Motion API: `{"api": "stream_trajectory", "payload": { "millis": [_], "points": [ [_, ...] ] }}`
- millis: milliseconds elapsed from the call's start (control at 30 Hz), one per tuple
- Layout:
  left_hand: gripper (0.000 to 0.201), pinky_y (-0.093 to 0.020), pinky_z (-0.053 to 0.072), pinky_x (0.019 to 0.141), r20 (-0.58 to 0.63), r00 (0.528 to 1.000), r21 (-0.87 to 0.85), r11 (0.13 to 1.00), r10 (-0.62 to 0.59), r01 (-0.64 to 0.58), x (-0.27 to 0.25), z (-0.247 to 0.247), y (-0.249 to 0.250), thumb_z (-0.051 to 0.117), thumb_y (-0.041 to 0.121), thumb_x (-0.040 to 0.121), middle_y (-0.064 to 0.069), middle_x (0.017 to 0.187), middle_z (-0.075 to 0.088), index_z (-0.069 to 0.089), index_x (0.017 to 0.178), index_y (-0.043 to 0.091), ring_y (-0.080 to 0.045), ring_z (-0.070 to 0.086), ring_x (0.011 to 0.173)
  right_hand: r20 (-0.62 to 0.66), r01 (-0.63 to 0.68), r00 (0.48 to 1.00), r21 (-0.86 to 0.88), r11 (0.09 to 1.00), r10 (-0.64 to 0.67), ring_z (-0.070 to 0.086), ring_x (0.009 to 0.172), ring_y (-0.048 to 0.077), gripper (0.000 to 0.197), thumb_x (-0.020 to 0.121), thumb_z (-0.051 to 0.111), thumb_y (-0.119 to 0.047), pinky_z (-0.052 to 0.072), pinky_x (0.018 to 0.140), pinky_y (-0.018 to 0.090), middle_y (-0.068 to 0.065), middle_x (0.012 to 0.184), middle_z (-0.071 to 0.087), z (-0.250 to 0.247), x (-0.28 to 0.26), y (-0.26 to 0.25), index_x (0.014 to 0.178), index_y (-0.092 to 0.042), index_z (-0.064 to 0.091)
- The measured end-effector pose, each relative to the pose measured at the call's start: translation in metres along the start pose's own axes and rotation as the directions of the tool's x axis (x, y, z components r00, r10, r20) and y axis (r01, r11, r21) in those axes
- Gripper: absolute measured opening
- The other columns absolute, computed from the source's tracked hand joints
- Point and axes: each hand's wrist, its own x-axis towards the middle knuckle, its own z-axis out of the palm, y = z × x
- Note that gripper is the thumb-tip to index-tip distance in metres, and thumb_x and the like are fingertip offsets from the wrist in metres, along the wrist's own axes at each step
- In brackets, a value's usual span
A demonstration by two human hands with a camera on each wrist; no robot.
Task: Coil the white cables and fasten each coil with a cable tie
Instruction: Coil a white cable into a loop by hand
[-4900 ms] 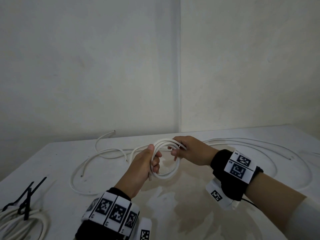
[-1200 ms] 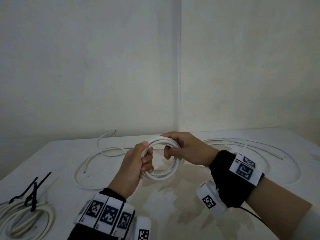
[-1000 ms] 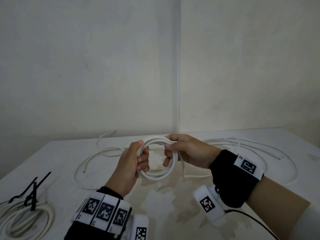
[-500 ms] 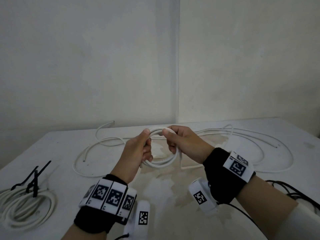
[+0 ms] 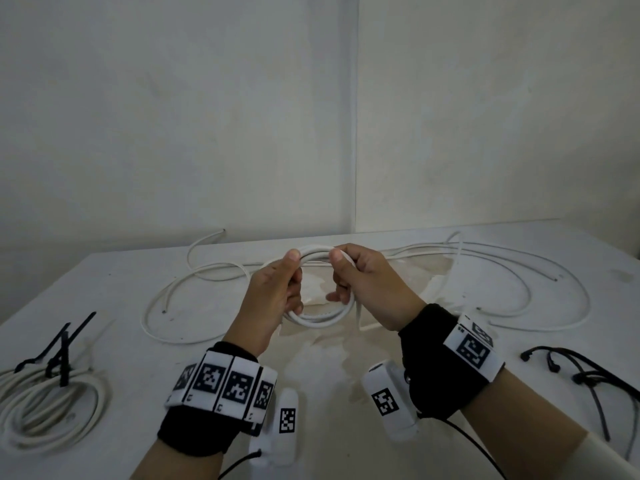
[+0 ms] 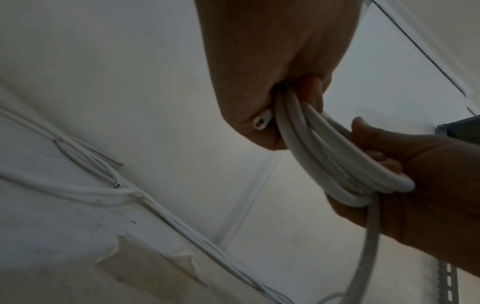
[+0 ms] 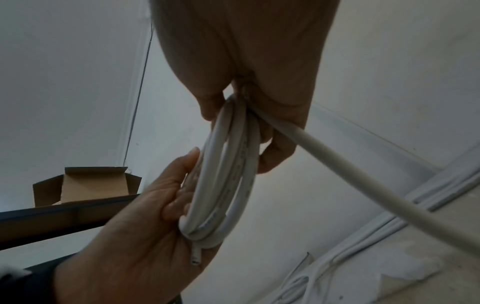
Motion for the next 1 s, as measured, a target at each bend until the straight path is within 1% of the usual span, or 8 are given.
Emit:
{"api": "stream_trajectory", "payload": {
  "millis": [67, 267, 433, 533, 667, 767, 867, 1000],
  "points": [
    [0.039, -0.016, 0.035, 0.04, 0.014, 1.0, 0.004, 1.0, 0.01, -0.01, 0.0, 0.001, 0.0, 0.039, 0.03, 0.097, 0.01, 0.041, 0.028, 0.041, 0.063, 0.01, -0.004, 0.025, 0.034, 0.008, -0.004, 1.0, 0.035, 0.999, 0.004, 0.04, 0.038, 0.006, 0.024, 0.097, 0.043, -0.019, 0.052, 0.052, 0.026, -0.002, 0.056, 0.039, 0.0, 0.0, -0.001, 0.076, -0.014, 0.054],
    [0.039, -0.016, 0.033, 0.04, -0.015, 0.997, 0.006, 0.997, 0.077, -0.077, 0.006, 0.01, 0.009, 0.039, 0.027, 0.098, 0.01, 0.039, 0.027, 0.039, 0.062, 0.011, -0.005, 0.024, 0.034, -0.071, 0.031, 0.997, 0.084, 0.996, -0.025, 0.033, 0.038, 0.005, 0.025, 0.096, 0.045, -0.021, 0.039, 0.046, 0.024, -0.014, 0.045, 0.038, -0.002, 0.012, -0.005, 0.075, -0.014, 0.055],
    [0.039, -0.017, 0.031, 0.039, -0.049, 0.995, 0.008, 0.996, 0.085, -0.085, 0.019, 0.015, 0.013, 0.043, 0.029, 0.096, 0.011, 0.039, 0.028, 0.041, 0.061, 0.013, -0.006, 0.025, 0.035, -0.092, 0.048, 0.995, 0.151, 0.987, -0.034, 0.032, 0.039, 0.006, 0.024, 0.096, 0.044, -0.023, 0.038, 0.044, 0.022, -0.013, 0.045, 0.037, -0.006, 0.022, -0.006, 0.077, -0.014, 0.056],
    [0.039, -0.016, 0.031, 0.038, -0.072, 0.994, 0.006, 0.997, 0.08, -0.08, 0.03, 0.016, 0.009, 0.043, 0.03, 0.096, 0.011, 0.038, 0.029, 0.041, 0.061, 0.012, -0.005, 0.026, 0.033, -0.084, 0.03, 0.996, 0.219, 0.975, -0.012, 0.031, 0.043, 0.008, 0.03, 0.098, 0.04, -0.025, 0.037, 0.046, 0.021, -0.006, 0.053, 0.034, -0.008, 0.028, 0.0, 0.073, -0.015, 0.052],
    [0.039, -0.016, 0.032, 0.039, -0.062, 0.995, 0.025, 0.997, 0.073, -0.071, 0.036, 0.018, 0.002, 0.041, 0.03, 0.097, 0.011, 0.038, 0.028, 0.04, 0.062, 0.012, -0.005, 0.025, 0.034, -0.112, 0.055, 0.993, 0.172, 0.984, -0.036, 0.032, 0.039, 0.005, 0.031, 0.098, 0.04, -0.02, 0.037, 0.042, 0.019, -0.014, 0.045, 0.036, -0.01, 0.035, 0.01, 0.07, -0.016, 0.051],
    [0.039, -0.017, 0.032, 0.041, -0.042, 0.997, 0.026, 0.998, 0.066, -0.064, 0.037, 0.019, -0.004, 0.04, 0.03, 0.097, 0.011, 0.039, 0.027, 0.039, 0.062, 0.012, -0.006, 0.024, 0.035, -0.116, 0.055, 0.993, 0.166, 0.985, -0.036, 0.032, 0.039, 0.005, 0.031, 0.097, 0.041, -0.019, 0.037, 0.041, 0.019, -0.013, 0.044, 0.036, -0.012, 0.038, 0.02, 0.069, -0.017, 0.053],
    [0.039, -0.016, 0.031, 0.04, -0.038, 0.998, -0.012, 0.999, 0.044, -0.045, 0.038, 0.02, -0.011, 0.038, 0.028, 0.097, 0.01, 0.04, 0.026, 0.039, 0.062, 0.011, -0.005, 0.023, 0.034, -0.076, 0.048, 0.996, 0.148, 0.988, -0.037, 0.033, 0.041, 0.007, 0.032, 0.097, 0.041, -0.021, 0.038, 0.044, 0.02, -0.012, 0.047, 0.037, -0.016, 0.04, 0.026, 0.068, -0.018, 0.054],
    [0.04, -0.016, 0.031, 0.039, -0.066, 0.998, -0.109, 0.994, 0.013, -0.02, 0.043, 0.017, -0.017, 0.036, 0.029, 0.098, 0.011, 0.038, 0.025, 0.038, 0.061, 0.013, -0.005, 0.022, 0.033, 0.027, 0.031, 0.999, 0.036, 0.999, -0.032, 0.052, 0.055, 0.009, 0.033, 0.091, 0.038, -0.035, 0.046, 0.056, 0.017, -0.002, 0.061, 0.051, -0.03, 0.035, 0.027, 0.075, -0.012, 0.054]
  ]
}}
